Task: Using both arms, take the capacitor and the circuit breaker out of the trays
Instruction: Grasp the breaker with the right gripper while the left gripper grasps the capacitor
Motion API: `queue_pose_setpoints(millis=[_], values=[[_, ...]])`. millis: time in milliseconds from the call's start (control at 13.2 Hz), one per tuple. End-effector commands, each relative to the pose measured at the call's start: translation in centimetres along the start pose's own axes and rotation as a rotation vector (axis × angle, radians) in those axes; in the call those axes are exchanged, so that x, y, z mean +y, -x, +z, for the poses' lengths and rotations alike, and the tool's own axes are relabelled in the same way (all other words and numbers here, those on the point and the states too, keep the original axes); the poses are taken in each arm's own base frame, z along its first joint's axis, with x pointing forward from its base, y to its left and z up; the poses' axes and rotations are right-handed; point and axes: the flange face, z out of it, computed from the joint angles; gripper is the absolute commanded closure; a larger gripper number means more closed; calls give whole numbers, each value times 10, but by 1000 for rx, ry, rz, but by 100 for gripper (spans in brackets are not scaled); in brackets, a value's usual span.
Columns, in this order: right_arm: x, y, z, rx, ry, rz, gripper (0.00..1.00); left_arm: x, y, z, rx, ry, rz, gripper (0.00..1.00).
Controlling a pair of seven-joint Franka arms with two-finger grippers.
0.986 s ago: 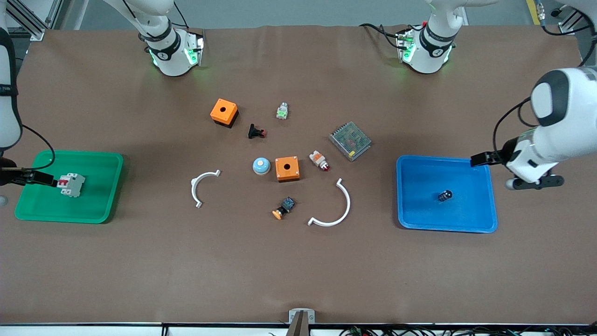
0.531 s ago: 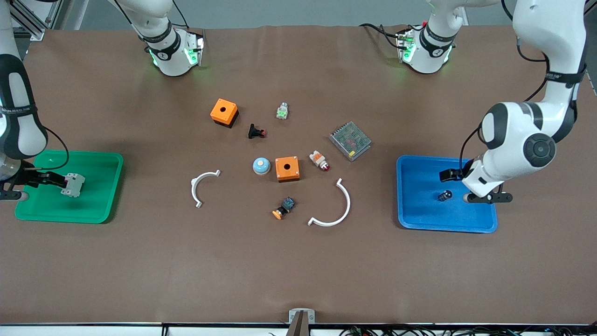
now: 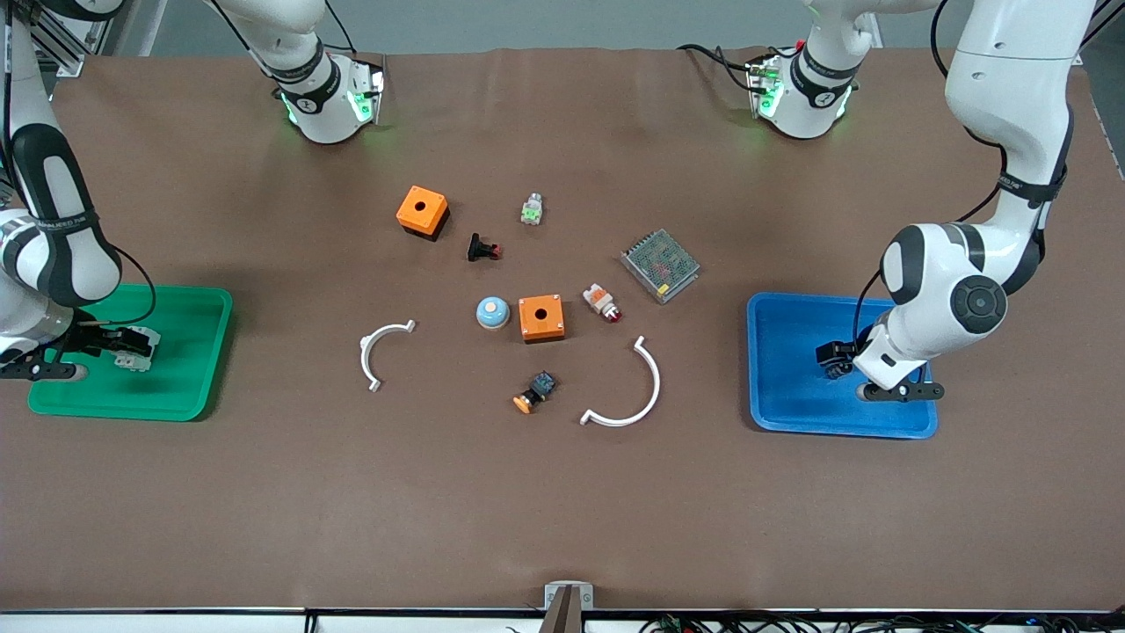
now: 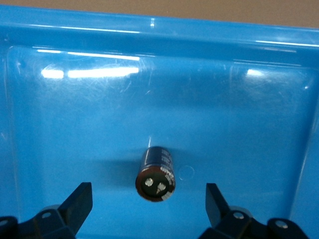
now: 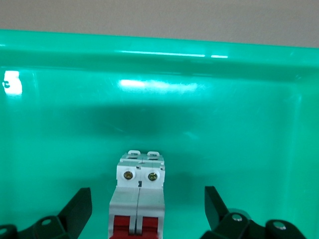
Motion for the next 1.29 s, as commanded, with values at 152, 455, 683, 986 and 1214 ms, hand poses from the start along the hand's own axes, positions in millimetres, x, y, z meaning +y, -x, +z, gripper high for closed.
queue_pose_setpoints(millis=[152,455,683,986,1214], values=[[-2,4,2,-16,-13,-2,27,-1,-7,5,54,-11,10,1],[-3,7,4,-37,-36,5,83,0,-6,10,51,-10,9,8],[-6,-9,-25,-52,-49,-56,96,1,-6,14,45,-10,2,19],[-77,-73,-159,-173,-97,-140,97,2,-5,14,45,-9,-9,48],[-185,-88,-213,-176,-60,-22,97,4,-6,13,42,-10,-11,66]])
